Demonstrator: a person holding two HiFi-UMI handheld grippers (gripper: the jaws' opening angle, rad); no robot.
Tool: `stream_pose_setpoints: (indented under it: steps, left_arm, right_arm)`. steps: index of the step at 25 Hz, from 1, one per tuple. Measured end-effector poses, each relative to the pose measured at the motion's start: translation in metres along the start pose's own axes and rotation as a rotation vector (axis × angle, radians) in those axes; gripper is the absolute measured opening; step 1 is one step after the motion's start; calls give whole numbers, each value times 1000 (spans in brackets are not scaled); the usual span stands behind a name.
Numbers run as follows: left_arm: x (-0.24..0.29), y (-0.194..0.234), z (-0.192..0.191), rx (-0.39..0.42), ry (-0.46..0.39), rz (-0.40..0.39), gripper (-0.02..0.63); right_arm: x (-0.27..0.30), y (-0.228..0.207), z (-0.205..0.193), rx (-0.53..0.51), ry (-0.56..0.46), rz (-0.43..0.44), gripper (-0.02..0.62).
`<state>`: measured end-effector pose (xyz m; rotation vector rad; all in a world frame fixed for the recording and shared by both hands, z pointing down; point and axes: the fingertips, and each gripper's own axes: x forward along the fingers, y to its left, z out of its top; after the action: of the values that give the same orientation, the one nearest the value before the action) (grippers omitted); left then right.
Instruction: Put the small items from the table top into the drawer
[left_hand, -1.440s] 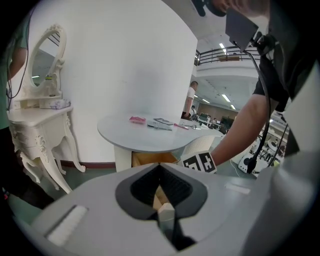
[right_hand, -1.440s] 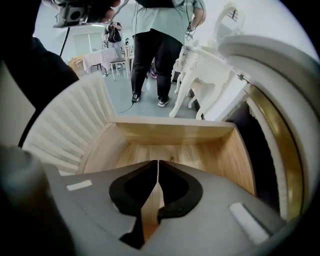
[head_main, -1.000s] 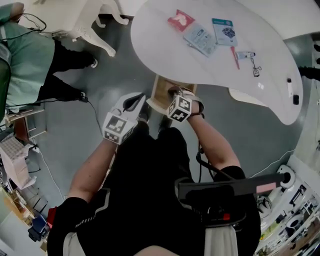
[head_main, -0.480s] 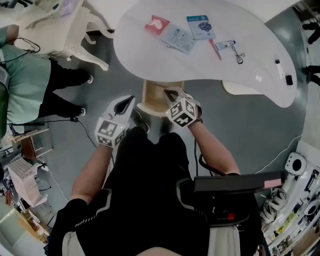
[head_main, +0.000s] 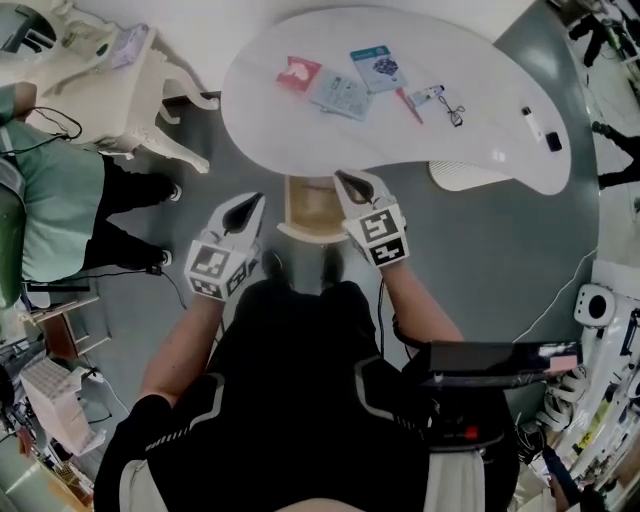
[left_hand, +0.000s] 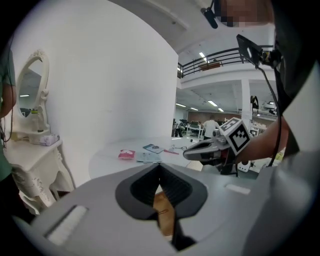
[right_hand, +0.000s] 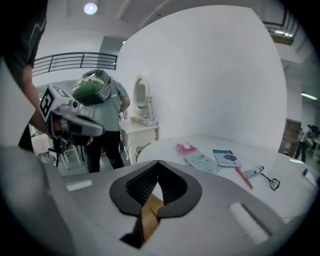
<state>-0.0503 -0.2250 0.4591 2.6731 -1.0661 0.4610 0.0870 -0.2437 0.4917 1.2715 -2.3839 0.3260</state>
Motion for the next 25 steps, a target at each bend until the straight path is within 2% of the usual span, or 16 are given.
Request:
stream_pose_setpoints:
  steps: [3,8,12,17,20,25]
  left_arm:
    - [-13,13,15,7,-24,28,0]
    - [-38,23,50,13,-123,4,0]
    - [-49,31,66,0,-161,23,0]
    - [-57,41,78,45,-195,107,0]
    - [-64,41,86,-1,-232,99,0]
    - [-71,39,103,-7,-284,94,0]
  right_arm:
    - [-16,2,34,64,-94,-60,2]
    - [-37,12,78,90,-188,-126,2]
    - [-51,20,96,87,-216,-147,2]
    - [-67,21,113,79,-236,-191,0]
    - [-73,25,122,79,-256,-196,0]
    - [-82,25,132,59,-274,-229,0]
